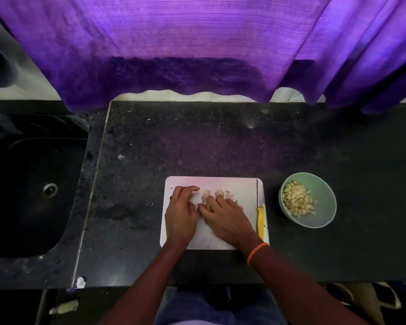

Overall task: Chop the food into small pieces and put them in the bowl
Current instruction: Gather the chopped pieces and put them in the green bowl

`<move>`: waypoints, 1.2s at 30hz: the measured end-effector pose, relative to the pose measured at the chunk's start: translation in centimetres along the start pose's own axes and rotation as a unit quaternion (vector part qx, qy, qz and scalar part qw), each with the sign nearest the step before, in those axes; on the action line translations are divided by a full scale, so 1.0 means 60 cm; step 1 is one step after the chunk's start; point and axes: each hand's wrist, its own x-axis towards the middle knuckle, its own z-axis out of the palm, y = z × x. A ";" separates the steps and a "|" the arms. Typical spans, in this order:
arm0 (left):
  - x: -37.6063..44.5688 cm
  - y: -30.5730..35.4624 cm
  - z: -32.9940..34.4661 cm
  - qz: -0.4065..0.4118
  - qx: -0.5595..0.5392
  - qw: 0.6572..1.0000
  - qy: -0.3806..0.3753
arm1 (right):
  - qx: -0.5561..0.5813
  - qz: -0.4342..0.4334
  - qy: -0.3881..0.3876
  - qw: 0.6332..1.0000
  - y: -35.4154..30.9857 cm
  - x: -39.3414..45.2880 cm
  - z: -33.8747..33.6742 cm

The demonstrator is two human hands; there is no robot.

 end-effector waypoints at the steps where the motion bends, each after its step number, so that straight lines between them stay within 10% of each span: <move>1: 0.000 0.001 0.000 -0.002 0.000 1.000 -0.002 | 0.001 -0.003 -0.002 1.000 0.000 0.000 0.002; 9: 0.008 0.015 -0.005 -0.005 0.010 1.000 0.016 | -0.034 -0.025 0.044 0.998 0.012 0.005 0.017; 14: 0.012 0.022 -0.004 -0.002 0.011 1.000 0.011 | 0.133 0.176 0.084 0.972 0.004 0.024 -0.006; 24: 0.026 0.051 0.010 0.010 0.005 1.000 -0.002 | 0.641 0.480 0.248 0.546 0.019 0.056 -0.102; 29: 0.026 0.056 0.019 0.016 0.010 1.000 -0.013 | 0.700 0.494 0.241 0.456 0.029 0.042 -0.118; 33: 0.024 0.061 0.021 0.007 0.008 1.000 -0.021 | 0.715 0.458 0.273 0.452 0.066 0.007 -0.164; 36: 0.029 0.063 0.023 0.004 0.010 1.000 -0.021 | 0.578 0.485 0.309 0.579 0.114 -0.033 -0.181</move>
